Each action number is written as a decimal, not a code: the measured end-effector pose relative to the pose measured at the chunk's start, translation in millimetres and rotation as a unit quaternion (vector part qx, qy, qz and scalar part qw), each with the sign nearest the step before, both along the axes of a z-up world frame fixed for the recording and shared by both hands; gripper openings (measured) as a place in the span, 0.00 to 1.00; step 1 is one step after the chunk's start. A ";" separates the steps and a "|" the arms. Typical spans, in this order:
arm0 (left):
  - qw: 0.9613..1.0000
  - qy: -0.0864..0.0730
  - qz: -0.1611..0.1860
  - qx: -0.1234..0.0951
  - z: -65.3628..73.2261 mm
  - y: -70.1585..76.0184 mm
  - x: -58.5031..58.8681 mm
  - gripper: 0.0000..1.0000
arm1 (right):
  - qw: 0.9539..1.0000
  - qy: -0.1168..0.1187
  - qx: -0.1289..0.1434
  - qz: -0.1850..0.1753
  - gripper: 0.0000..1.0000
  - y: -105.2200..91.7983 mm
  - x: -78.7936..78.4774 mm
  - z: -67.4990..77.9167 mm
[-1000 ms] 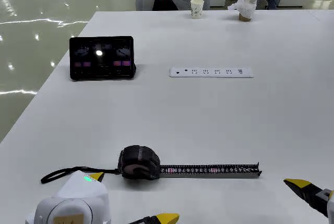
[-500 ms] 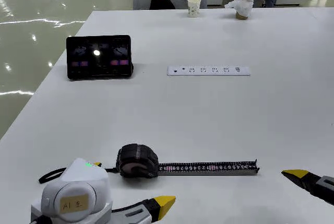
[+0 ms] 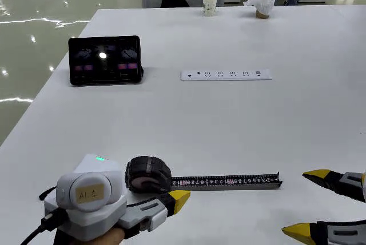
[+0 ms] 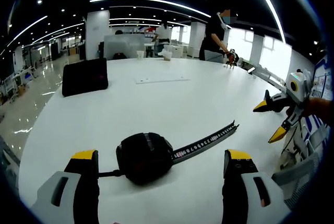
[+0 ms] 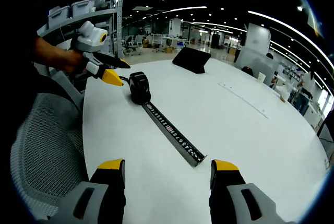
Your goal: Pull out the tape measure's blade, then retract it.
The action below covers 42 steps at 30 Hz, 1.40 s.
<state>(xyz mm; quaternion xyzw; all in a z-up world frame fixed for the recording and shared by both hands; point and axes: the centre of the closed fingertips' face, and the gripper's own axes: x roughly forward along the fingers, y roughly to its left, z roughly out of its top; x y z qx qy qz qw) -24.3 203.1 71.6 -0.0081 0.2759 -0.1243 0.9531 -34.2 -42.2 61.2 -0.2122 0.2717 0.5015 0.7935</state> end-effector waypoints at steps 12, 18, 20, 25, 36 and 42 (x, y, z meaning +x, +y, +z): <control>0.999 0.018 0.033 -0.015 -11.9 9.6 12.1 0.89 | 0.998 -0.006 -0.030 0.050 0.54 -0.4 16.1 -11.6; 0.998 0.032 0.052 -0.026 -20.2 13.1 13.7 0.83 | 0.996 -0.005 -0.045 0.074 0.48 -2.3 24.8 -21.4; 0.997 0.035 0.056 -0.029 -21.8 13.1 14.4 0.82 | 0.995 -0.008 -0.053 0.082 0.46 -3.1 28.2 -23.9; 0.996 0.041 0.066 -0.037 -24.6 14.0 17.7 0.79 | 0.993 -0.011 -0.066 0.096 0.41 -3.2 37.4 -28.8; 0.995 0.054 0.070 -0.040 -30.6 15.8 21.9 0.69 | 0.988 -0.005 -0.087 0.126 0.32 -2.6 52.6 -38.6; 0.994 0.062 0.076 -0.040 -36.0 18.5 24.6 0.66 | 0.985 0.002 -0.096 0.142 0.29 -0.4 59.2 -46.5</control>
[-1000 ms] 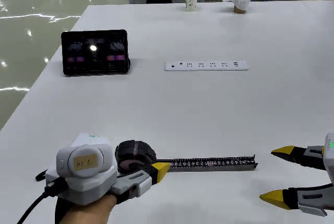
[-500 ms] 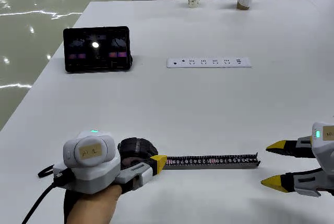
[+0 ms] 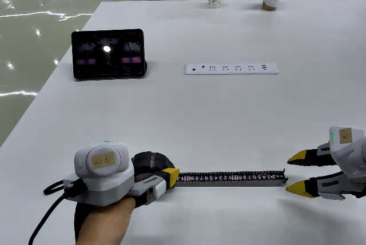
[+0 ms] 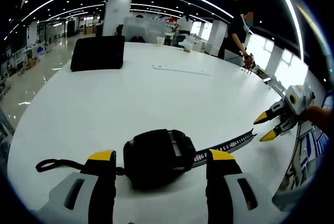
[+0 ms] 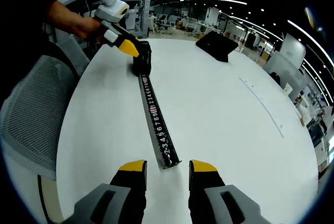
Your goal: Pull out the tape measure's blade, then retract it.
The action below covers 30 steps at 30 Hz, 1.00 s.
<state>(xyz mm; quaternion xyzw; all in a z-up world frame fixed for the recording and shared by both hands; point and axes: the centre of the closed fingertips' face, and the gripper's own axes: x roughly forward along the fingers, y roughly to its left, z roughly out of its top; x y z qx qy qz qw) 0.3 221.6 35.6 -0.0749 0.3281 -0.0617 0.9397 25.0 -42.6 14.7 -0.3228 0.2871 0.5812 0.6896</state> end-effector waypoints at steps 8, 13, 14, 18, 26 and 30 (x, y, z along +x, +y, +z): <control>1.000 0.009 0.005 -0.004 -7.1 -1.0 4.1 0.61 | 0.999 0.005 -0.018 0.034 0.22 2.0 2.3 -16.2; 1.000 0.013 0.007 -0.007 -9.6 -3.0 5.9 0.59 | 0.999 0.008 -0.016 0.041 0.19 2.7 7.2 -21.3; 1.000 0.013 0.008 -0.006 -10.1 -2.8 6.4 0.59 | 0.999 0.010 -0.017 0.041 0.18 2.6 7.7 -22.3; 1.000 0.015 0.011 -0.005 -11.4 -1.4 8.2 0.58 | 0.999 0.014 -0.021 0.043 0.15 0.9 7.5 -26.4; 1.000 0.020 0.015 -0.005 -16.1 -1.8 12.0 0.59 | 0.999 0.014 -0.017 0.049 0.12 3.4 7.6 -26.4; 0.999 0.027 0.020 -0.003 -18.8 -2.6 13.2 0.60 | 0.998 0.010 -0.017 0.055 0.11 3.5 7.9 -26.8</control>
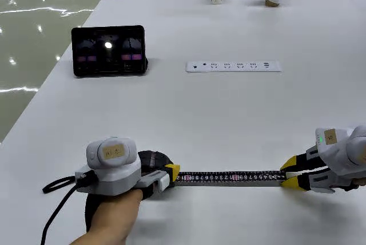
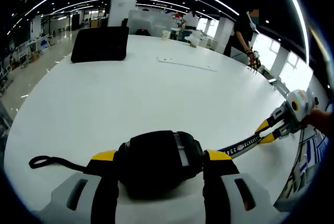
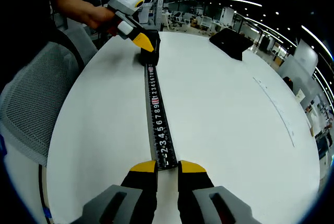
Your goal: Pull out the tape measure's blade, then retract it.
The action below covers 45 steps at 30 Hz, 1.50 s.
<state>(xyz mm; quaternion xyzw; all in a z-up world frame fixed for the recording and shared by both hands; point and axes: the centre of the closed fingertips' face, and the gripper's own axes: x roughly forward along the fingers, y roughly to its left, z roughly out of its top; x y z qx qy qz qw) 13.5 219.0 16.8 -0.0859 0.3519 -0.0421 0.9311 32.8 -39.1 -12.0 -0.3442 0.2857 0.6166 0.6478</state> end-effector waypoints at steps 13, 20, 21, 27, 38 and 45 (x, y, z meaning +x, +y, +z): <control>0.999 0.015 0.038 -0.007 -5.1 1.7 3.3 0.65 | 1.000 0.000 -0.002 -0.002 0.10 0.5 -0.7 -0.1; 0.999 0.014 0.046 -0.005 -6.2 2.4 3.8 0.65 | 1.000 0.003 -0.002 -0.005 0.10 0.3 -0.7 -0.3; 0.999 0.013 0.046 -0.004 -6.1 2.5 3.8 0.65 | 1.000 0.003 -0.001 -0.005 0.10 0.3 -0.9 -0.1; 0.999 0.017 0.046 -0.001 -7.2 3.7 4.0 0.63 | 1.000 0.003 -0.001 -0.007 0.10 -0.2 -0.5 -0.3; 0.999 0.024 0.039 0.006 -9.4 5.0 3.5 0.61 | 1.000 0.001 -0.001 -0.008 0.10 0.7 -1.1 -0.4; 0.999 0.034 0.034 0.003 -10.8 4.8 2.9 0.60 | 1.000 0.002 -0.002 -0.008 0.10 0.9 -2.0 0.3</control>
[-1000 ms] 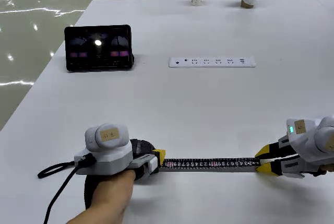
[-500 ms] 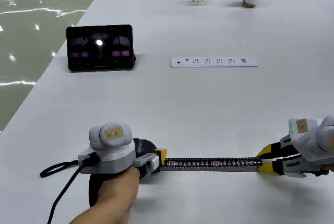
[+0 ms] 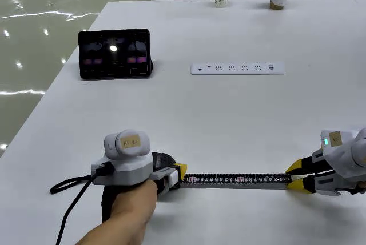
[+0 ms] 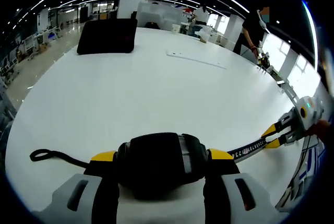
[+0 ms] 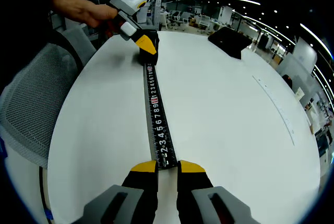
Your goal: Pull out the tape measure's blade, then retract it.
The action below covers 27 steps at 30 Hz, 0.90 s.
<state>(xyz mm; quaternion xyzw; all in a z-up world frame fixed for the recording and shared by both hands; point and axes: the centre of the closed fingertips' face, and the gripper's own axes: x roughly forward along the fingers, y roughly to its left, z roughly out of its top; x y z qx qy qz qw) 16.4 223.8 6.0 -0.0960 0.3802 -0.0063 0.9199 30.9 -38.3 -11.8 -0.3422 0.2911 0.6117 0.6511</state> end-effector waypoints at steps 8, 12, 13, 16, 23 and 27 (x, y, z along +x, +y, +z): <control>1.000 -0.001 0.000 -0.002 0.7 -0.8 -1.3 0.60 | 1.000 -0.002 -0.004 0.000 0.10 -0.4 0.1 0.2; 1.000 0.000 -0.001 -0.004 0.6 -0.8 -1.3 0.60 | 1.000 -0.003 -0.006 0.001 0.10 -0.2 -0.5 0.6; 1.000 -0.001 -0.001 -0.005 0.7 -0.8 -1.3 0.60 | 1.000 -0.003 -0.006 0.001 0.10 -0.1 -0.7 0.7; 1.000 0.000 0.000 -0.005 0.9 -0.9 -1.5 0.60 | 1.000 -0.004 -0.009 0.003 0.10 -0.5 -0.7 0.5; 1.000 0.000 0.002 -0.012 1.5 -0.8 -1.6 0.60 | 1.000 -0.002 -0.009 0.002 0.10 -0.6 -0.4 0.2; 1.000 0.001 0.002 -0.014 2.0 -1.3 -1.8 0.60 | 1.000 -0.002 -0.009 0.002 0.10 -0.8 -0.2 -0.1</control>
